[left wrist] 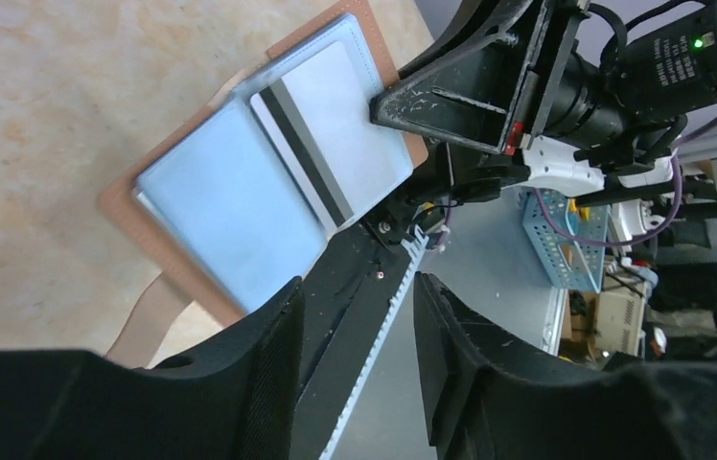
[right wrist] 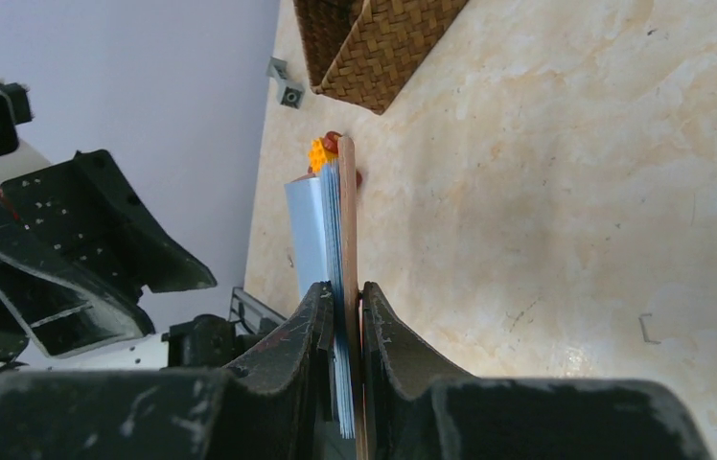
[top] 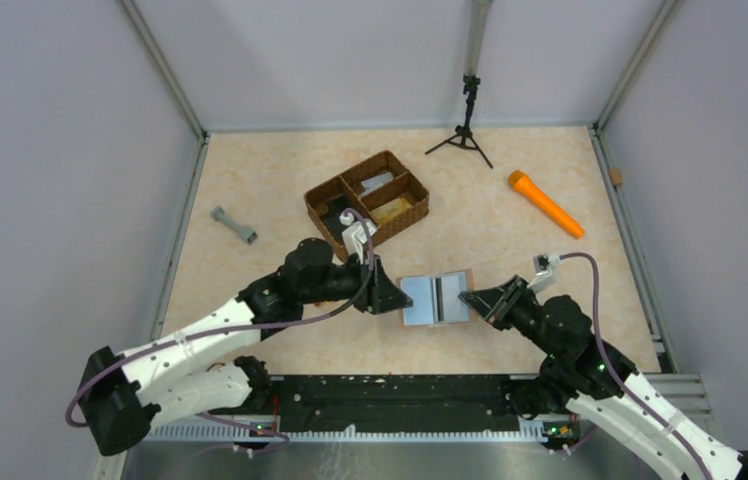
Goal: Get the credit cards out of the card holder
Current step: Remove the credit card from the card holder.
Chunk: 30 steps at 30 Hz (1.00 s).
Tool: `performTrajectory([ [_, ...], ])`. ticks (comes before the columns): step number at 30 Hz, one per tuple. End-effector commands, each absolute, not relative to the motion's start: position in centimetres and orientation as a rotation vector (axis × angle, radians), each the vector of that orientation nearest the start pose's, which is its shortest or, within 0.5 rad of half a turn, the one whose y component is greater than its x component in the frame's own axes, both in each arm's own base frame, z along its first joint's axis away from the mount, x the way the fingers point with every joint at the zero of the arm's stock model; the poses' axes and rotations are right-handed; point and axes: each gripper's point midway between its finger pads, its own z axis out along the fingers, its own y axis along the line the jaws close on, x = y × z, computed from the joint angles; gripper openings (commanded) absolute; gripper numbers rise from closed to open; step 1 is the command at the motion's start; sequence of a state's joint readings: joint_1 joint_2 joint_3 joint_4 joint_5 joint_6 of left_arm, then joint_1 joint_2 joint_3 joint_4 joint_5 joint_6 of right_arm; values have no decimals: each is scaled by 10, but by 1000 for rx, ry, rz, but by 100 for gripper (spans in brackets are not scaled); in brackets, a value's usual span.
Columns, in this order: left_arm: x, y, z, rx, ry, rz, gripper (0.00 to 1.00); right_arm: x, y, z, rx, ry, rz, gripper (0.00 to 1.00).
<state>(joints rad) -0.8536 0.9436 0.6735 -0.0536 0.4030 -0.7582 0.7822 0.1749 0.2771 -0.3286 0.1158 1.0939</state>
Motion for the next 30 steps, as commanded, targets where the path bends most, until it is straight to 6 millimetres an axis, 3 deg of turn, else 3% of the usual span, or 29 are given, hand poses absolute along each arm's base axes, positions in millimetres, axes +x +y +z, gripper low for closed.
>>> performTrajectory([
  [1,135,-339,241,491,2034,-1565,47,158,188,220,357,1795,1327,0],
  [6,142,-365,231,504,2045,-1629,42,155,191,224,347,1786,1366,0],
  [10,152,-373,222,475,2059,-1613,38,153,193,228,341,1785,1386,0],
  [15,162,-368,219,409,2047,-1610,36,151,193,232,357,1773,1417,0],
  [23,159,-360,215,373,2044,-1659,36,147,195,245,396,1716,1523,0],
  [30,160,-352,207,353,2091,-1589,37,148,189,245,406,1711,1485,0],
])
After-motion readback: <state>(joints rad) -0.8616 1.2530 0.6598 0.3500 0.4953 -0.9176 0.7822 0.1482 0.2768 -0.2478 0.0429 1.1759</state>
